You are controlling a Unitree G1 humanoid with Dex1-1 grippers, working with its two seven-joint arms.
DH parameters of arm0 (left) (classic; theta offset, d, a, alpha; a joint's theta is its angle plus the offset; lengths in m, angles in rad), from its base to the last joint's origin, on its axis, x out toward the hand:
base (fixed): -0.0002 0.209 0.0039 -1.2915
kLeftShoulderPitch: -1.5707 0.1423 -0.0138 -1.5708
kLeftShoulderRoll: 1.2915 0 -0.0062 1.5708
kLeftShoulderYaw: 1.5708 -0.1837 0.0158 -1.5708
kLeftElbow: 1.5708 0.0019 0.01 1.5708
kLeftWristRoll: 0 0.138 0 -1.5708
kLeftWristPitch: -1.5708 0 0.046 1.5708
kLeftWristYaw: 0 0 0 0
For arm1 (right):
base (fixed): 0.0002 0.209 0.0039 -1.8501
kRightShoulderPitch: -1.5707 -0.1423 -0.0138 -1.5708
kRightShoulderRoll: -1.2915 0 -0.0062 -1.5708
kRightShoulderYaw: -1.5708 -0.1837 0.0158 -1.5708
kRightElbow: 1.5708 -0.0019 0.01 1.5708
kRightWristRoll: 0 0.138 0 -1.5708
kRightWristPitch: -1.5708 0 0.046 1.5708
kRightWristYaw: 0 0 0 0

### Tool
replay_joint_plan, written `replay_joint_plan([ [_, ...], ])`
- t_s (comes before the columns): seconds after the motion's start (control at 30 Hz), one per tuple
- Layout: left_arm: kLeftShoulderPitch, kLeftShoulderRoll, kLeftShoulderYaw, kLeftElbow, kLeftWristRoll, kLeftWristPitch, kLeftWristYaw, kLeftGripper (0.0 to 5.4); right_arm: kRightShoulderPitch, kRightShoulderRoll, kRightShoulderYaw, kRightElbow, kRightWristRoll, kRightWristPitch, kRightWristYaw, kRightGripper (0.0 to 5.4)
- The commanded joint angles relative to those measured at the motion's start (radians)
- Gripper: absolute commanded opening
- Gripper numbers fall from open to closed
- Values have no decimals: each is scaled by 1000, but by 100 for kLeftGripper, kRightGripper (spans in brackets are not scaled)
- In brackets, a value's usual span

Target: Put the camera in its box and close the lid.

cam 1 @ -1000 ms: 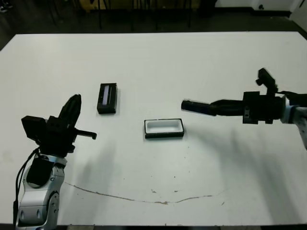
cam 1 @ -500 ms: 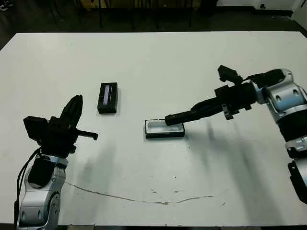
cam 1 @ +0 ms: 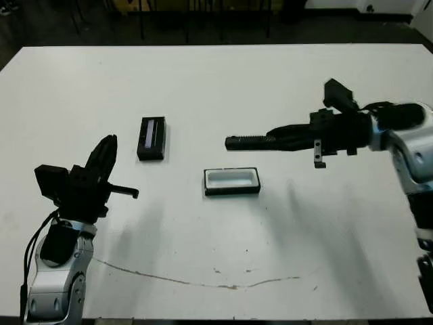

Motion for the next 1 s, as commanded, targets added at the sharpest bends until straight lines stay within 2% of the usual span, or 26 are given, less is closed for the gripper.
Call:
replay_joint_plan([
  [0.03,6,9,1,14,-6,11,-11,0,73,0,-8,-60,18,-27,-45,1],
  [0.13,5,6,-1,10,-5,20,-7,0,106,2,0,-94,10,-48,-88,1],
  [0.27,5,9,-1,1,8,31,2,0,163,1,14,-145,-78,-207,-179,1],
  [0.43,6,7,3,12,-1,18,-6,0,251,-22,56,-232,-266,-387,-308,1],
  [0.47,6,6,4,12,-4,20,-6,0,267,-21,63,-233,-303,-439,-335,1],
  [0.67,8,8,4,5,4,25,0,0,305,-32,84,-105,-504,-866,-518,1],
  [0.7,8,9,4,4,4,26,0,0,299,-22,81,-48,-534,-979,-579,1],
  [0.77,8,11,4,4,5,26,-1,0,283,-25,81,31,-620,-1140,-674,1],
  [0.93,8,10,5,4,1,28,-2,0,244,-30,51,132,-915,-1400,-951,1],
  [1.0,9,9,5,4,0,28,-2,0,232,-36,45,146,-1055,-1447,-1074,1],
])
